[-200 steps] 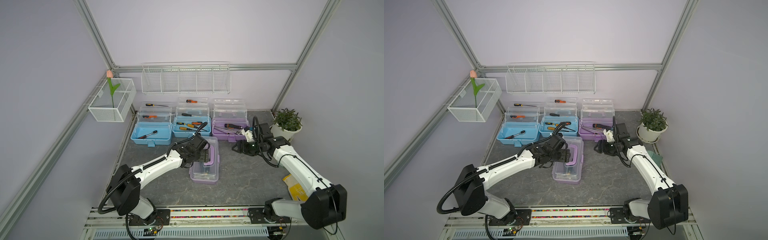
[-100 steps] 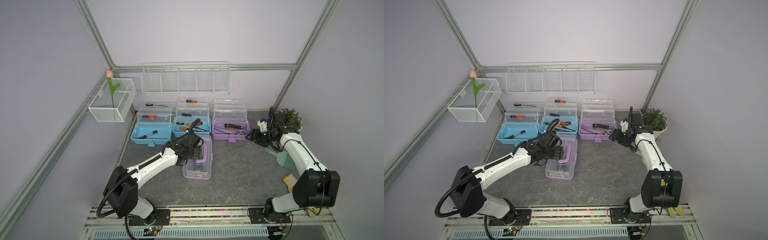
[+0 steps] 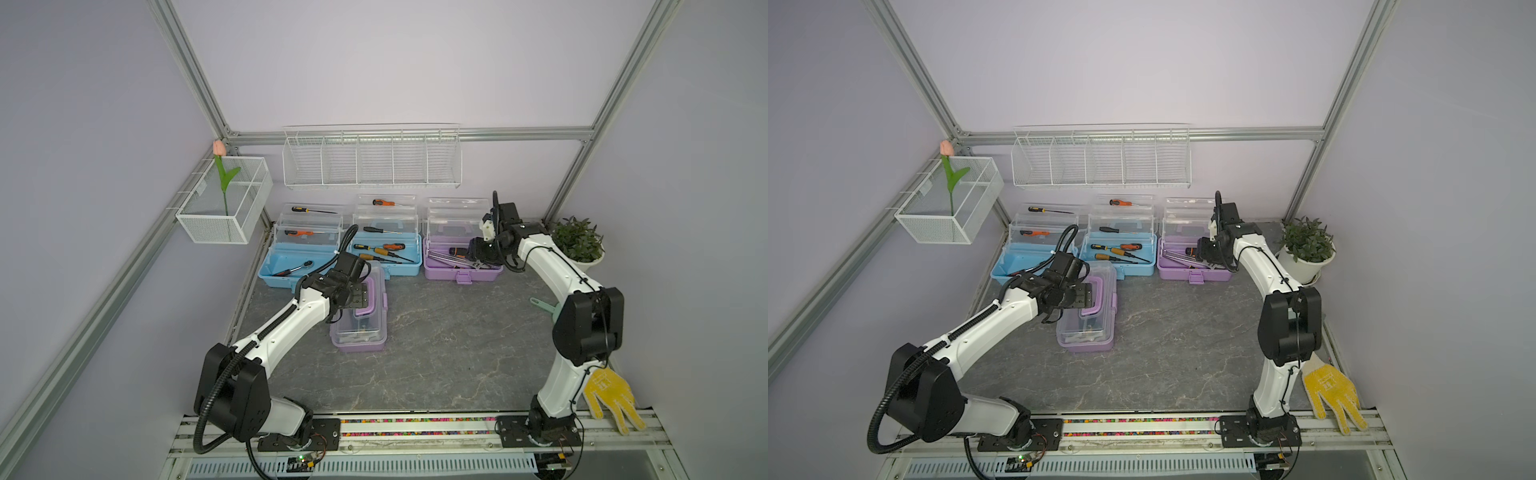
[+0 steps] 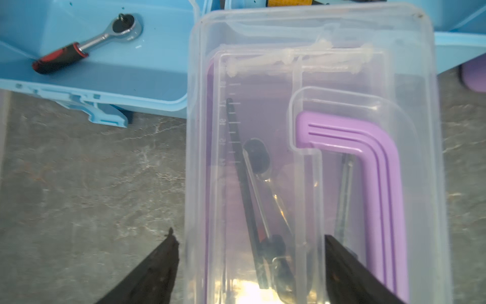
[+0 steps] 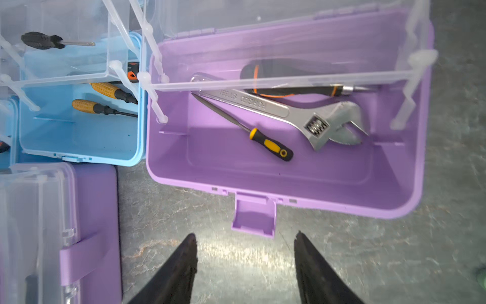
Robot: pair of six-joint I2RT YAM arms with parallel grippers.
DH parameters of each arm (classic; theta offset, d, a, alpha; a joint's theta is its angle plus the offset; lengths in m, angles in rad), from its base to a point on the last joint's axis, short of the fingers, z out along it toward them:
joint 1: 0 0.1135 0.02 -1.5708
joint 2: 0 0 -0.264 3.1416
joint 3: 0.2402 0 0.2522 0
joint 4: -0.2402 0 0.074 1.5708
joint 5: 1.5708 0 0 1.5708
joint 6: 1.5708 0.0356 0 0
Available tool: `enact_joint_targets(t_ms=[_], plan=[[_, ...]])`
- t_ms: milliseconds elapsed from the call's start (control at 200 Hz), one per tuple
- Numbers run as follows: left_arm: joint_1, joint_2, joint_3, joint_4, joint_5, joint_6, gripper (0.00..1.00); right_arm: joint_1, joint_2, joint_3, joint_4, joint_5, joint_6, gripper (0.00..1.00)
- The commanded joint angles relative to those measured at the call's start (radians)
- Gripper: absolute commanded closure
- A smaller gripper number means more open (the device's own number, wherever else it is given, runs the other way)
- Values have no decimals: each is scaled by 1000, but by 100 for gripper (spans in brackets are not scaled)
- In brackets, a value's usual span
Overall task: Close toolboxes
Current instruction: Move the toolbox to the center of the board.
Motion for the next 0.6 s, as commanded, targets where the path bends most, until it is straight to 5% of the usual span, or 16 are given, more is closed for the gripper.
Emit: enact_joint_targets(t_ms=[0,340,595], plan=[[9,-39,45,-77,-24,63,4,38,56,43,41,31,-54,39],[-6,-271,7,-14,211,56,0,140,235,189,-50,42,-148,40],[-107,-349,-5,-66,153,49,2,140,212,117,-183,33,-209,40]])
